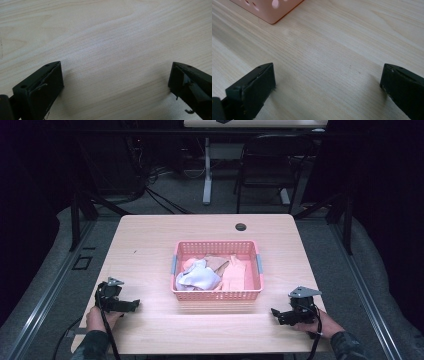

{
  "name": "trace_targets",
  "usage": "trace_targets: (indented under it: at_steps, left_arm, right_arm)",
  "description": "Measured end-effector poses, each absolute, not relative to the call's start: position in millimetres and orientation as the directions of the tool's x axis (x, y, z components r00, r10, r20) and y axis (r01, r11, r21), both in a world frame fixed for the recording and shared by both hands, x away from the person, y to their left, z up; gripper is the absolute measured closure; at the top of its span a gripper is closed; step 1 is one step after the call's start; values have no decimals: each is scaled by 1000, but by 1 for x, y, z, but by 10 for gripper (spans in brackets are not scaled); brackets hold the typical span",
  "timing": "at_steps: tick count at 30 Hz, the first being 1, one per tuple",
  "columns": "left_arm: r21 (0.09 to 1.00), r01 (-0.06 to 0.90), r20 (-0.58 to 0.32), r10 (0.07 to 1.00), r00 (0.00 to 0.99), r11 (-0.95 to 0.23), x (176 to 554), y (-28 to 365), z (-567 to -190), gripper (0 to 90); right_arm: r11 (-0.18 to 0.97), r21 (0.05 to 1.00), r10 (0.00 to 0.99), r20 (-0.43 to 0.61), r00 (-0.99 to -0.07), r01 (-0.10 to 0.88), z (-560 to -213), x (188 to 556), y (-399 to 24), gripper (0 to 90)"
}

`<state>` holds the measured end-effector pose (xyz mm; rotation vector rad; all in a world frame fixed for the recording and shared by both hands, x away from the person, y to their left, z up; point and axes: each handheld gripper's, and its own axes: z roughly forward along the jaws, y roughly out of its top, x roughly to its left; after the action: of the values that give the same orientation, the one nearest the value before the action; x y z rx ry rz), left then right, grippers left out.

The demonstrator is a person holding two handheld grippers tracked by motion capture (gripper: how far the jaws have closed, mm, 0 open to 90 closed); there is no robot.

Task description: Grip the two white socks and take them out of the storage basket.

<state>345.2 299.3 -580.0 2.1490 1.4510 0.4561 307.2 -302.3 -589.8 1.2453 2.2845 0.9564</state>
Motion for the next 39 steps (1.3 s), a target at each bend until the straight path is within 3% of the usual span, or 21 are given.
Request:
trace_targets:
  at_steps: [39]
  left_arm:
    - [516, 773, -31, 894, 446, -368, 351, 290, -551, 2]
  right_arm:
    - [385, 710, 837, -1, -547, 589, -589, 307, -302, 0]
